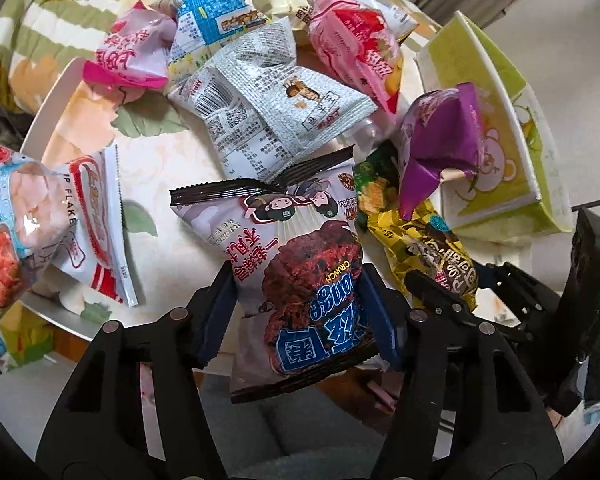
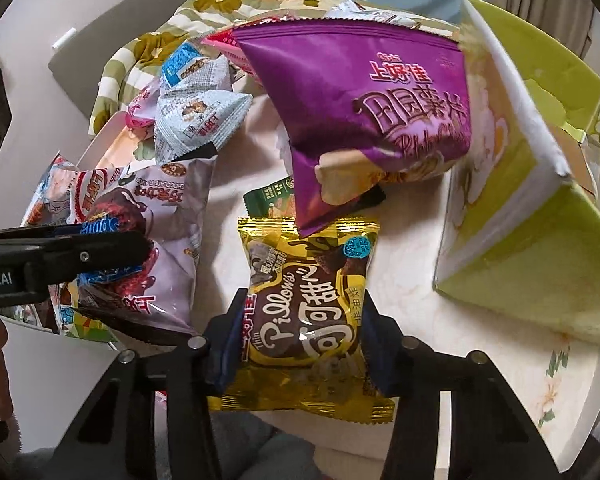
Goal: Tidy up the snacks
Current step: 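Carry both bags into the cardboard box and open both grippers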
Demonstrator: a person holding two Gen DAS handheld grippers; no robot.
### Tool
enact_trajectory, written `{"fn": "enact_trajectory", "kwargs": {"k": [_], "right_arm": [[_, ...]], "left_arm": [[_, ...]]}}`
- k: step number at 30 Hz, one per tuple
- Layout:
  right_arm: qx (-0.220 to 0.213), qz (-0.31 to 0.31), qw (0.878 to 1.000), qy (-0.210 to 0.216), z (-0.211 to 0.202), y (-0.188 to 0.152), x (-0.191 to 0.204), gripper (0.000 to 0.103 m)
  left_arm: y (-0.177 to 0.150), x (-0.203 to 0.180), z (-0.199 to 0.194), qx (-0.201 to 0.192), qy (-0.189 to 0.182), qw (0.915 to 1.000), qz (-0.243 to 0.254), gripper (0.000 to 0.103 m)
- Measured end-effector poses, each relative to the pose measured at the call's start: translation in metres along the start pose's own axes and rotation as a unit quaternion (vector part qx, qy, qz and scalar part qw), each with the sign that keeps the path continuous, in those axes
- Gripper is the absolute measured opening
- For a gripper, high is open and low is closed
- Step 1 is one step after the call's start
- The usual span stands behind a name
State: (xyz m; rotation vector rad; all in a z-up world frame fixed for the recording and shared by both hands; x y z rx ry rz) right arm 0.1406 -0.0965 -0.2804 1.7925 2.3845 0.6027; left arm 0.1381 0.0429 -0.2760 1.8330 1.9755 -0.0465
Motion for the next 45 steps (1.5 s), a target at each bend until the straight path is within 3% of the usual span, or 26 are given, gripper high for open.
{"fn": "enact_trajectory", "kwargs": {"k": [17,28,36,45], "right_arm": [[0.004,0.016,1.0,-0.005,-0.036,-0.025,0.016,0.047],[-0.088,0.047,0.995,-0.026,-0.11,0.005,0.012,0.047],[-0.157,0.074,0.984,-0.048,-0.161,0.054,-0.035,0.047],[-0.169,0.077,0.981,-0.061,-0.168,0.111,-0.139,0.047]], "left_arm": [[-0.003,-0.002,-0.065,-0.037,-0.032,0.9982,0.033,0.056],[0.055,-0.05,-0.111,-0.098,-0.059,0.9889,0.095,0.056],[0.12,-0.122,-0.108,-0.128,-0.066,0.9794,0.141,0.056],[0.183,-0.225,-0.049,-0.132,-0.066,0.979,0.141,0.056]]}}
Point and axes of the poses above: each gripper's, at about its wrist camera, not at the fingertips, and z roughly the way its jaws point, x to its left, y to its top, the point moved 2 cm from there along z, roughly the way its jaws point, and after that the axes turned 6 degrees about z, right-handed, at the moved point
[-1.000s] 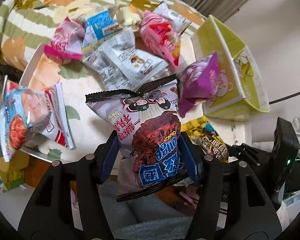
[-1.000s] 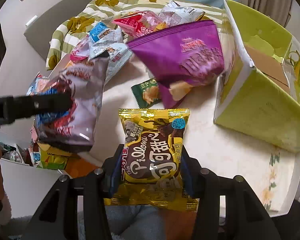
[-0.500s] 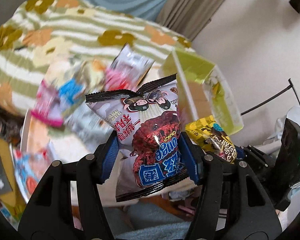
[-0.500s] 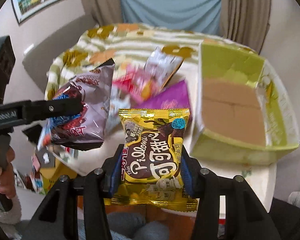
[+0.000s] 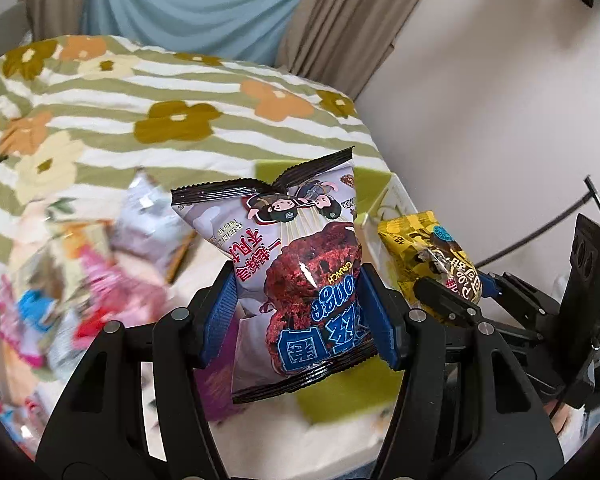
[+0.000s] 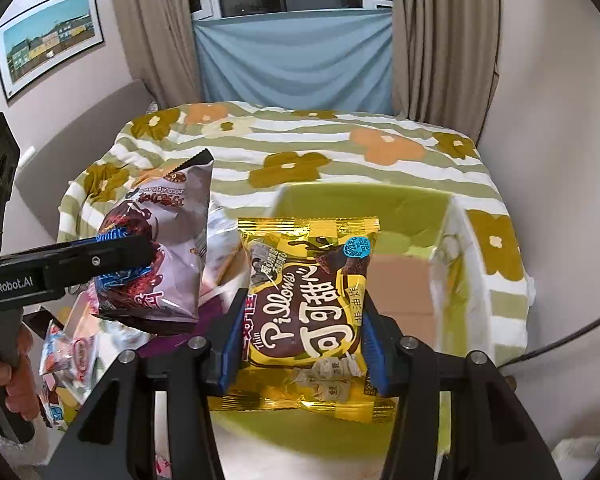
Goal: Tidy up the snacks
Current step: 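Carry both bags into the cardboard box and open both grippers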
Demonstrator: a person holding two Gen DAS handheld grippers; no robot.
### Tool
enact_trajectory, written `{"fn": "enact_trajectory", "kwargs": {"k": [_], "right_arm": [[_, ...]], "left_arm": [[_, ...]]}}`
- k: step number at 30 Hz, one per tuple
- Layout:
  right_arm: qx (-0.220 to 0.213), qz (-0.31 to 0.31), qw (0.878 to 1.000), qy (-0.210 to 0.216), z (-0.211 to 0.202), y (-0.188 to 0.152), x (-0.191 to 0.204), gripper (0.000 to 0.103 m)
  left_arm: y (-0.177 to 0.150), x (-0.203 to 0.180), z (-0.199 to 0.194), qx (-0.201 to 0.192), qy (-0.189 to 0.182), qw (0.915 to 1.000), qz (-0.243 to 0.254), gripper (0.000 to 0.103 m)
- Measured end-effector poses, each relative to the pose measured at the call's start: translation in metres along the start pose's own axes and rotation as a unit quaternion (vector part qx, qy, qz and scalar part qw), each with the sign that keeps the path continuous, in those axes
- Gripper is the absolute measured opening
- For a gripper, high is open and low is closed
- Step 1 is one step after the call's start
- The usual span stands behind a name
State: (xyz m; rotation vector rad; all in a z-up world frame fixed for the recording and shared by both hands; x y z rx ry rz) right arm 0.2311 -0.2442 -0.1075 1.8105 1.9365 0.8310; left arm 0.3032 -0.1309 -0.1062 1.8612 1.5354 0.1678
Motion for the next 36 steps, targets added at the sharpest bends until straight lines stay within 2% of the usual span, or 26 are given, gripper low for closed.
{"fn": "enact_trajectory", "kwargs": {"k": [6,12,14,16,17,21,24,31,36], "right_arm": [[0.015,0.005,1.0,-0.005,0.034,0.031,-0.064,0.047],[0.036,0.012,0.999,-0.004,0.062,0.046,-0.097,0.047],[0.045,0.018,0.999,-0.004,0.07,0.047,-0.104,0.047],[0.054,0.026,0.998,0.0,0.078,0.047,-0.11,0.047],[0.058,0.029,0.998,0.001,0.082,0.047,-0.113,0.047],[0.072,0.04,0.997,0.001,0.093,0.042,-0.118,0.047],[0.079,0.046,0.996,0.0,0.095,0.039,-0.12,0.047],[0.073,0.042,0.996,-0.007,0.091,0.042,-0.118,0.047],[0.076,0.058,0.995,0.006,0.102,0.05,-0.117,0.047]], "left_arm": [[0.025,-0.032,0.076,0.032,0.009,0.9995,-0.001,0.056],[0.034,-0.043,0.137,0.078,0.039,0.9962,0.003,0.056],[0.034,-0.042,0.155,0.095,0.056,0.9938,0.013,0.062],[0.033,-0.04,0.17,0.106,0.082,0.9907,0.022,0.088],[0.031,-0.036,0.175,0.11,0.091,0.9895,0.024,0.09],[0.027,-0.032,0.181,0.119,0.092,0.9881,0.034,0.09],[0.026,-0.035,0.175,0.115,0.11,0.9861,0.049,0.09],[0.024,-0.037,0.14,0.087,0.15,0.9823,0.07,0.09],[0.023,-0.035,0.121,0.074,0.153,0.9832,0.067,0.09]]}}
Point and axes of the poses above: each gripper's, at about its wrist camera, not at the fingertips, and z roughly the way its jaws point, x to its left, y to its top, the point moved 2 cm from there along z, roughly the way its jaws point, and after that the axes turned 6 degrees about z, right-handed, at the moved point
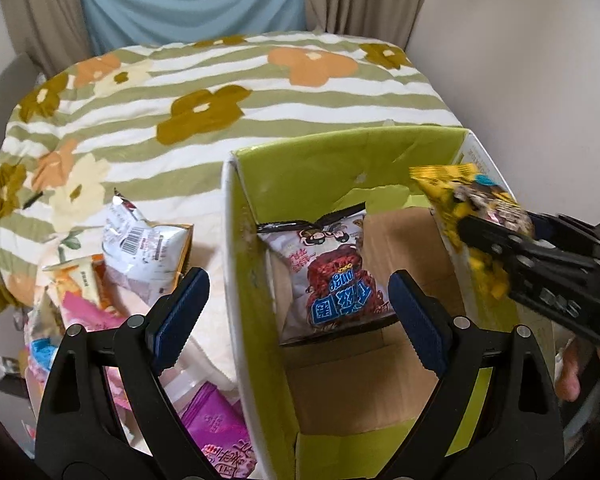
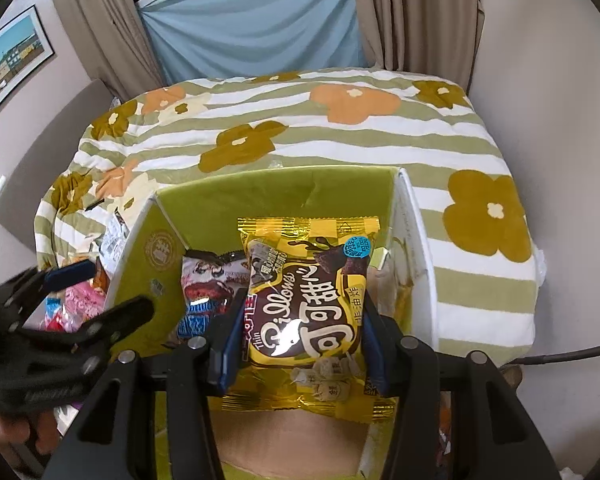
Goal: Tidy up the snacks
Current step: 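Carry both bags into the cardboard box and open both grippers, then move both grippers back over the snack pile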
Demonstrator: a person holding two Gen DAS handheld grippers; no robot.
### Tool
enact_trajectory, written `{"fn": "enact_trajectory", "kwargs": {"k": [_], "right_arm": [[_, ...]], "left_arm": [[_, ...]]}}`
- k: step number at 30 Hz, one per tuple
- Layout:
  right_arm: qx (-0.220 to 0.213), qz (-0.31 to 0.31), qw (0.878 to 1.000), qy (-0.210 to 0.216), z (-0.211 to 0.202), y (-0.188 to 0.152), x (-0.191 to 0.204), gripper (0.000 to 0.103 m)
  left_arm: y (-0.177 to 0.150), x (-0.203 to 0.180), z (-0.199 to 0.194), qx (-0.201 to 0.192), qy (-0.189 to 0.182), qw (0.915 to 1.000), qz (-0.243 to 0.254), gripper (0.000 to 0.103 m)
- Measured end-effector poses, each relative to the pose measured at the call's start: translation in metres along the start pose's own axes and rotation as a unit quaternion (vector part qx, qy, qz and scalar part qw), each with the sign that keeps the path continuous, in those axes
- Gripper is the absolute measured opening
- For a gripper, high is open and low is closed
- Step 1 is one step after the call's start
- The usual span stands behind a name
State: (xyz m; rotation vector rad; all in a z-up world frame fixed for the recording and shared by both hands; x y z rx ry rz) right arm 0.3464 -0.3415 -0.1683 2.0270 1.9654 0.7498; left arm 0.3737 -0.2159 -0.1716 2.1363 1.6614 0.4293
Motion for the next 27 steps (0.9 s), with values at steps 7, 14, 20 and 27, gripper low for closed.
{"fn": "enact_trajectory", "kwargs": {"k": [7,14,20,27], "right_arm": [[0.03,-0.007,0.999,0.007,0.035,0.011,0.004,0.048],[0.003,-0.013,1.0,0.011,0.023,0.005,0.0,0.102],[-0.002,-0.016,1.0,0.011,0.008,-0.005,-0.007,0.102],[-0.011,-0.029,0.999,0.016,-0.014,-0.003,-0.005,0.102]], "left_arm": [[-0.003,0.007,-0.002,-0.001,0.013,0.9999,-0.01,0.09],[-0.007,0.011,-0.004,0.001,0.029,0.9994,-0.019,0.09],[-0.013,0.009,-0.012,-0.002,0.03,0.9991,-0.029,0.09],[-0.024,0.012,-0.036,-0.008,0.034,0.9984,-0.044,0.09]]}}
Point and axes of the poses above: each gripper's, at about its wrist camera, not at the fingertips, and z roughly the way its jaws point, x to its left, y to its top, the point moved 2 cm from there along z, roughly the way its jaws point, and after that the axes turned 6 degrees about z, right-handed, at the moved point
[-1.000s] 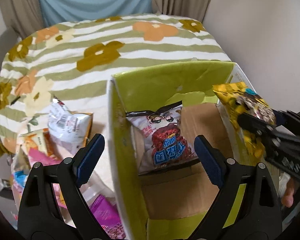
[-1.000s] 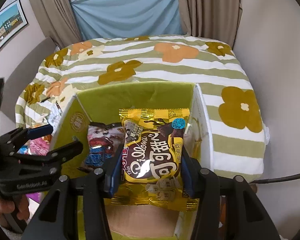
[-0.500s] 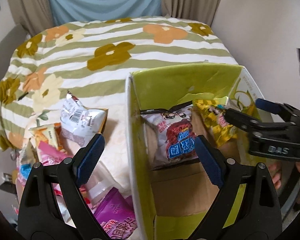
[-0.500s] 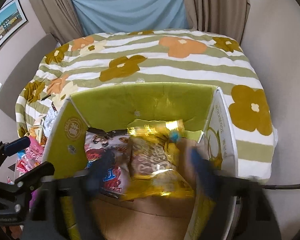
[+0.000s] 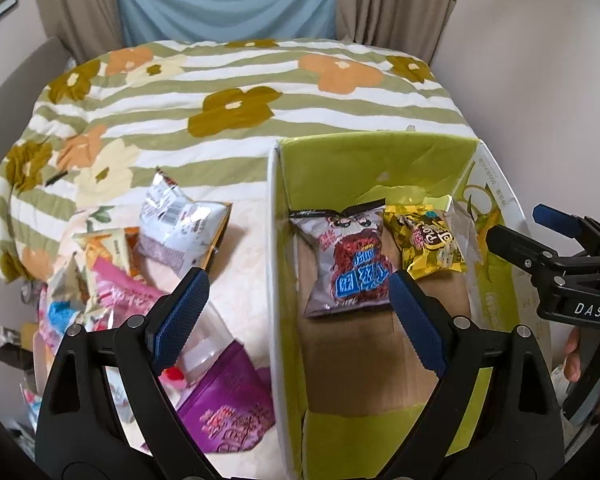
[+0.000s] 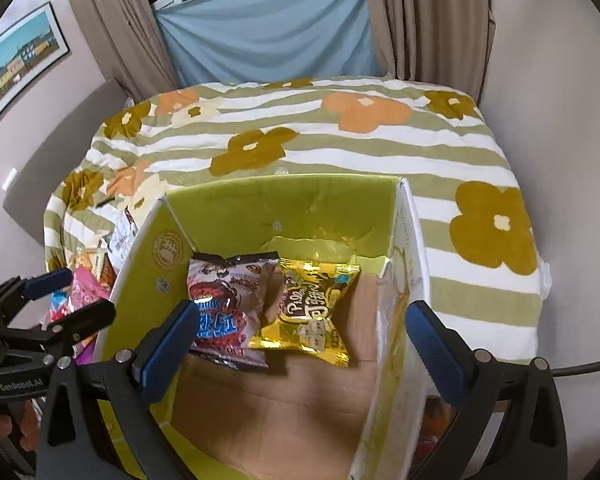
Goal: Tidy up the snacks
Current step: 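Move both grippers back over the snack pile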
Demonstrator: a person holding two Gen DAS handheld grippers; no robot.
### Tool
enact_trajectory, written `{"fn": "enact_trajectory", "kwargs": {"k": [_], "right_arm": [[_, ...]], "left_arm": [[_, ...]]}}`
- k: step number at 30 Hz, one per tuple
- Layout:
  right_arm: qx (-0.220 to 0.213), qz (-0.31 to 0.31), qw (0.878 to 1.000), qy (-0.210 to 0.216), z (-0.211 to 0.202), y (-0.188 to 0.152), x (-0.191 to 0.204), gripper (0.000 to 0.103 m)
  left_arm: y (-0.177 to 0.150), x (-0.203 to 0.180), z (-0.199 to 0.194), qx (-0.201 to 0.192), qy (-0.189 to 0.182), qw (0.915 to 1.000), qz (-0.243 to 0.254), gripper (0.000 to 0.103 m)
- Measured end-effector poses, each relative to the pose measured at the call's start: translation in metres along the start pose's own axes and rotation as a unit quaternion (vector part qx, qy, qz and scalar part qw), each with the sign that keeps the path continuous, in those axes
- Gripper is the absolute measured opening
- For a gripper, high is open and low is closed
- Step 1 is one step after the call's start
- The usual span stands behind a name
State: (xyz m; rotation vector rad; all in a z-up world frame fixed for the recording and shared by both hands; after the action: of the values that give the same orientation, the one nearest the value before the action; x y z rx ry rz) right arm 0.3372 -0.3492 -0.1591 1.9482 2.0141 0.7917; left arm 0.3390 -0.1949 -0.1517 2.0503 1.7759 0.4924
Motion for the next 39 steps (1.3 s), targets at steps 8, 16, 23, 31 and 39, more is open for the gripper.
{"fn": "enact_trajectory", "kwargs": {"k": [8,16,23,31,39], "right_arm": [[-0.022,-0.016,0.999,0.024,-0.03,-0.009,0.027,0.102],[-0.046,-0.04,0.997,0.045,-0.064,-0.035,0.101,0.102],[-0.05,-0.035,0.997,0.049,-0.07,-0.072,0.179,0.102],[-0.043,-0.033,0.998,0.044,-0.06,-0.11,0.255,0.102],[-0.03,-0.044,0.998,0.044,-0.039,-0.142,0.314,0.102]], "left_arm": [[-0.027,0.035,-0.047,-0.019,0.016,0.9995,-0.02,0.09],[-0.069,0.098,-0.091,-0.041,0.025,0.9988,-0.01,0.09],[-0.116,0.169,-0.116,-0.03,0.024,0.9993,0.004,0.09],[-0.176,0.255,-0.129,-0.013,0.013,0.9996,-0.022,0.09],[-0.229,0.319,-0.127,0.011,0.011,0.997,-0.075,0.09]]}}
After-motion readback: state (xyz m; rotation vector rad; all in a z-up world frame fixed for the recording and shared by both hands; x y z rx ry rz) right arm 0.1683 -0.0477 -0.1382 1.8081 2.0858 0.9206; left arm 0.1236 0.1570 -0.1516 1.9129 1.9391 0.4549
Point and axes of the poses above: each gripper's, at about its wrist camera, not at the fingertips, and z roughly the way its jaws point, x to its left, y to its top, the point moved 2 cm from there along z, roughly the way its jaws point, and after that the axes turned 6 degrees about z, right-handed, at the moved point
